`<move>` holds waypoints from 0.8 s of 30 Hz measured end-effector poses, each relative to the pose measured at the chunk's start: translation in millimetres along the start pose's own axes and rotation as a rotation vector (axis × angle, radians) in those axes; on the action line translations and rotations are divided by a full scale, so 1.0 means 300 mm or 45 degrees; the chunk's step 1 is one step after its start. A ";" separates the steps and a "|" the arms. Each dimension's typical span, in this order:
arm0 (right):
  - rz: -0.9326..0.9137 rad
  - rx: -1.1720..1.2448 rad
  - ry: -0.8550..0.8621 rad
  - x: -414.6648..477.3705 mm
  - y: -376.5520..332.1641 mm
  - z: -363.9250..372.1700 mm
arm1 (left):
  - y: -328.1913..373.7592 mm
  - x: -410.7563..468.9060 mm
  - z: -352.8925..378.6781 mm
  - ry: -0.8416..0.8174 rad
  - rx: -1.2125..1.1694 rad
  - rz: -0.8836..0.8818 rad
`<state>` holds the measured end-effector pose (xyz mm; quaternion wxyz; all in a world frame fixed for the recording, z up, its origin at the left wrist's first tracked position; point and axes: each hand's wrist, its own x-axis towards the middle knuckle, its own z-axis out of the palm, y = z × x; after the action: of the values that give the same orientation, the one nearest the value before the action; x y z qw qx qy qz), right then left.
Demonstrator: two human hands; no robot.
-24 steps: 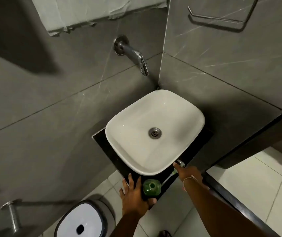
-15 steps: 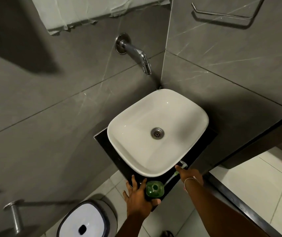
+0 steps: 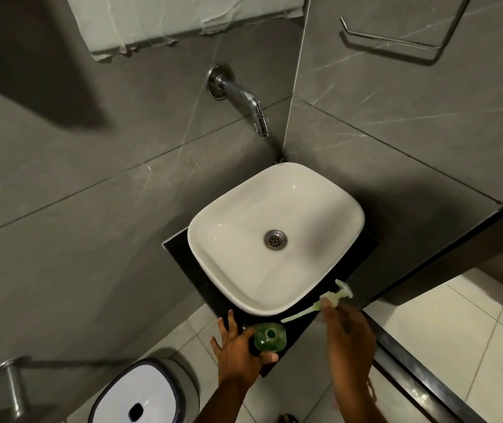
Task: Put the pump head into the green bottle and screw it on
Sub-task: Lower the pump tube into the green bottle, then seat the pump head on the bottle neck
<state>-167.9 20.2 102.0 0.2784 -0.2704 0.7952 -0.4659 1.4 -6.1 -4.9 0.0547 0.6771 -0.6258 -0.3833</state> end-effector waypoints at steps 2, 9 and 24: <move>-0.174 -0.123 -0.022 -0.062 -0.012 0.005 | -0.003 -0.002 0.000 0.010 0.019 -0.001; -0.405 -0.325 -0.094 -0.100 0.108 0.087 | 0.001 0.002 0.000 0.006 0.058 -0.008; -0.454 -0.589 -0.295 -0.106 0.185 0.166 | -0.016 0.010 0.023 0.051 0.126 -0.019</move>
<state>-120.7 36.0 38.1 0.2123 -0.5130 0.7831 -0.2802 1.0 -4.9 -13.9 0.0309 0.6912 -0.6377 -0.3385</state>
